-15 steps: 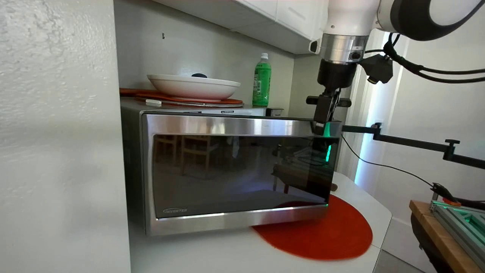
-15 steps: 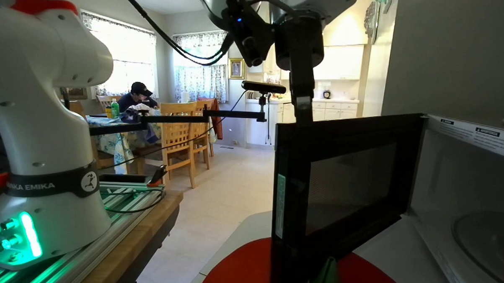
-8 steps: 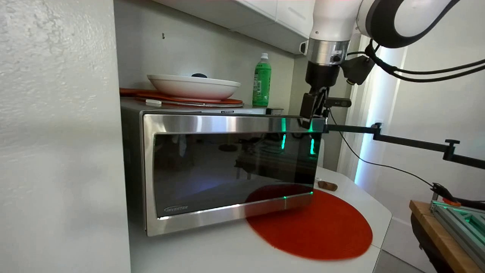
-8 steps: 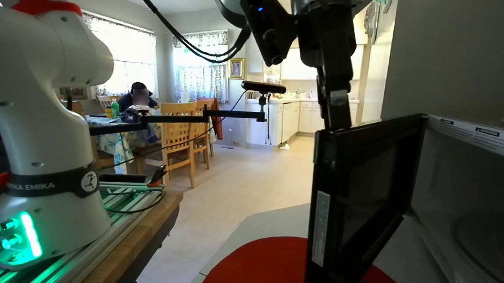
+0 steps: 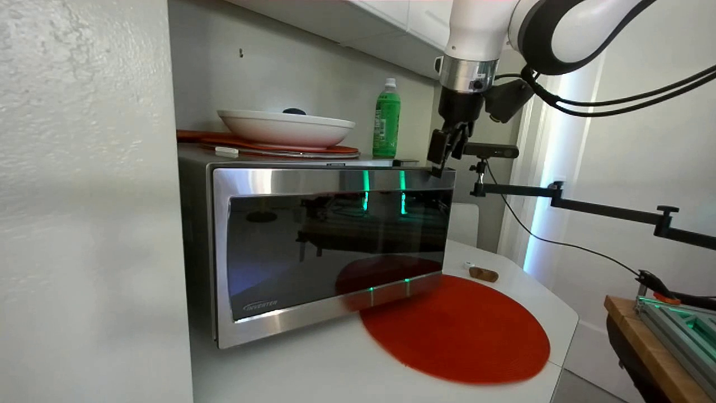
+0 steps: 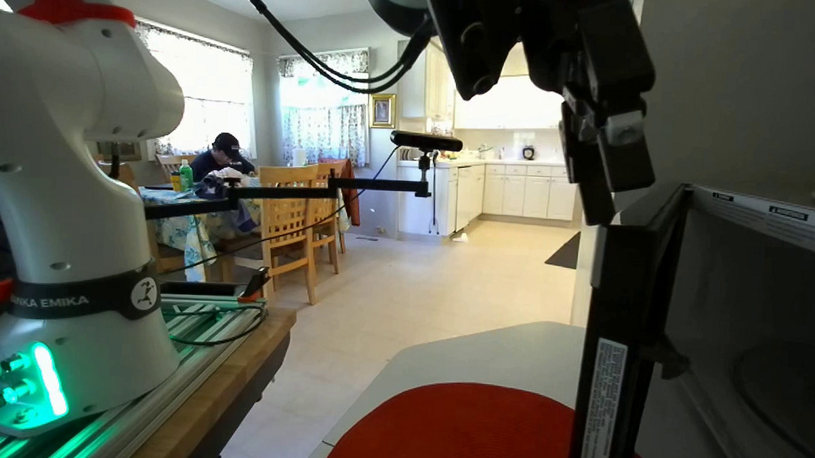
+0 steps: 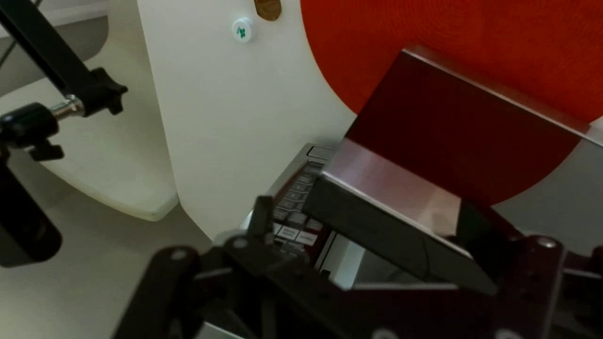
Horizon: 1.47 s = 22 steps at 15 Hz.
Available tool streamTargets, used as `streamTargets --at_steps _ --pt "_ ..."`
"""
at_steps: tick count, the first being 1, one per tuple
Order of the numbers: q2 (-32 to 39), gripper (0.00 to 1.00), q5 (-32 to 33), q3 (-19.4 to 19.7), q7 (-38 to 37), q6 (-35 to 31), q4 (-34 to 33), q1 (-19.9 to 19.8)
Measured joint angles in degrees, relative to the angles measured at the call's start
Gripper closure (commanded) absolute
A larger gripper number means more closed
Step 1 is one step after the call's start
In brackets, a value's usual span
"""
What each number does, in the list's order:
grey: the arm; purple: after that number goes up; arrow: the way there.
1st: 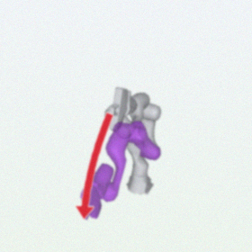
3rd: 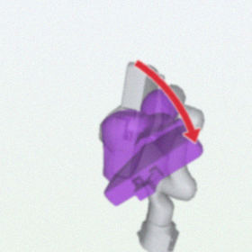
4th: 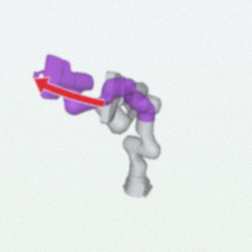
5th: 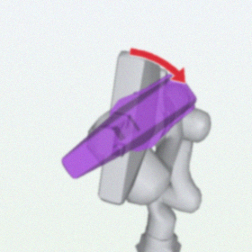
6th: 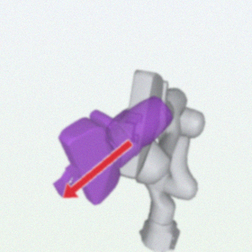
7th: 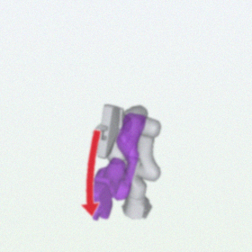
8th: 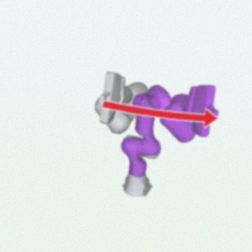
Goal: Close the microwave door
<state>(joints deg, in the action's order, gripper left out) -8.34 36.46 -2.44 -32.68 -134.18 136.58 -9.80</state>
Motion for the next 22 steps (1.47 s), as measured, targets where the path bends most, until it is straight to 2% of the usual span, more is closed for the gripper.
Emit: streamTargets --at_steps 8,16,22 --pt "4.0 0.00 7.2 2.5 -6.4 -2.9 -3.2 0.0" --pt "7.9 0.00 13.5 5.7 -11.6 -9.8 -6.0 0.1" --pt "8.3 0.00 16.7 6.1 -13.7 -9.9 -6.1 0.8"
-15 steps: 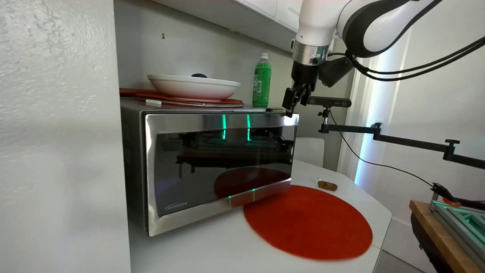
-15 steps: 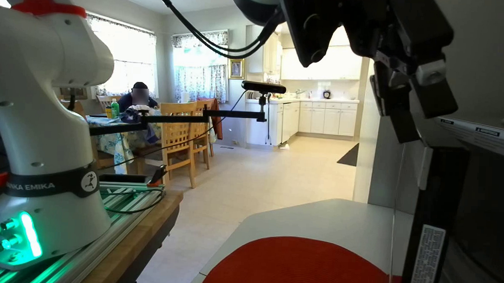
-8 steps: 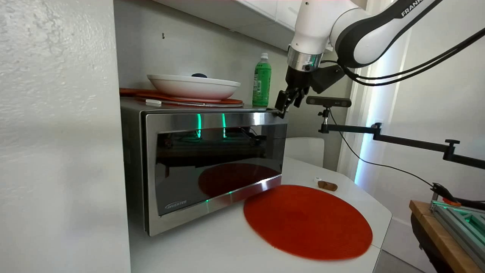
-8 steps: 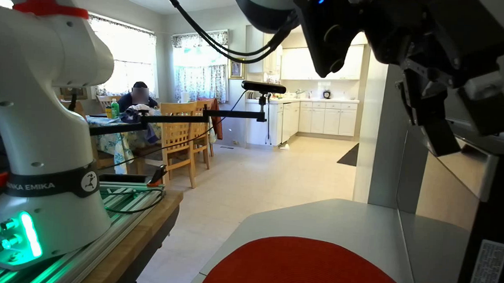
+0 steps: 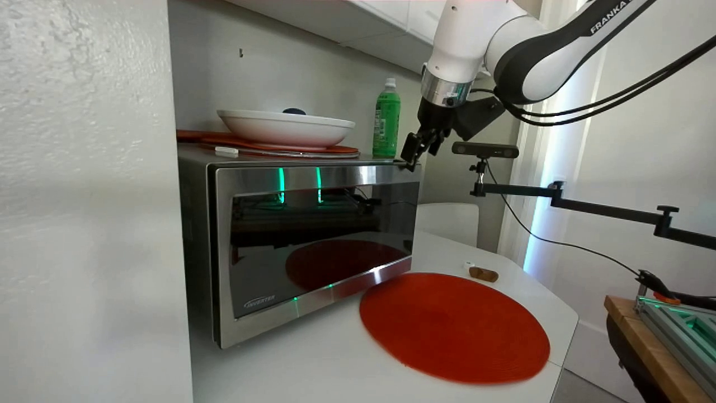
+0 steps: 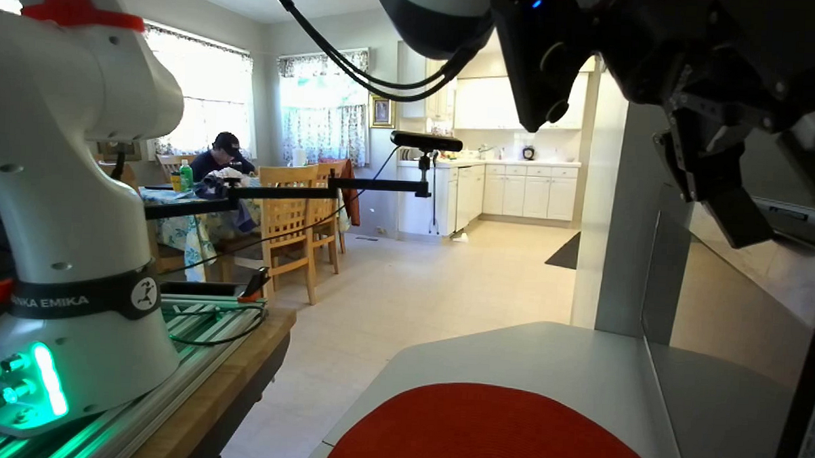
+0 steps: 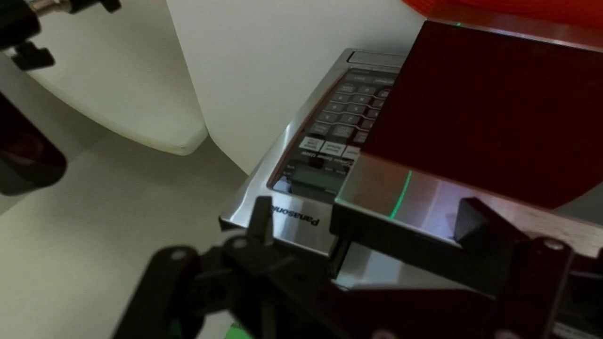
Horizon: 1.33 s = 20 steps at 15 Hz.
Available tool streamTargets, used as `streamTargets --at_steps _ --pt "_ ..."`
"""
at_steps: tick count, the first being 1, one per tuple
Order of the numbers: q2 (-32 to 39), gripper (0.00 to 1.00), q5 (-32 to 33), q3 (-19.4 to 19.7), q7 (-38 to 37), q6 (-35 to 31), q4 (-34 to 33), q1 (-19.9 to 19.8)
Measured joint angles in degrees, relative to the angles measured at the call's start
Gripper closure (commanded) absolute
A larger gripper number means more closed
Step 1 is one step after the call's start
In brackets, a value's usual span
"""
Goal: Close the microwave door
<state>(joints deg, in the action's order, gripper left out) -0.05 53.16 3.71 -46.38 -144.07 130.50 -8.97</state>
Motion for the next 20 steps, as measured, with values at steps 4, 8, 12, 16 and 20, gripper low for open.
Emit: streamTargets --at_steps 4,8,12,16,20 --pt "-0.9 0.00 -5.9 -0.6 4.7 3.5 0.3 2.1" --pt "-6.5 0.00 -21.3 -2.8 15.9 12.5 1.2 6.0" --pt "-13.4 0.00 -33.1 -5.3 20.9 22.3 1.0 8.5" --pt "-18.9 0.00 -40.5 -6.9 21.9 30.4 1.0 9.4" --pt "-19.7 0.00 -41.4 -7.2 21.9 31.6 1.1 9.4"
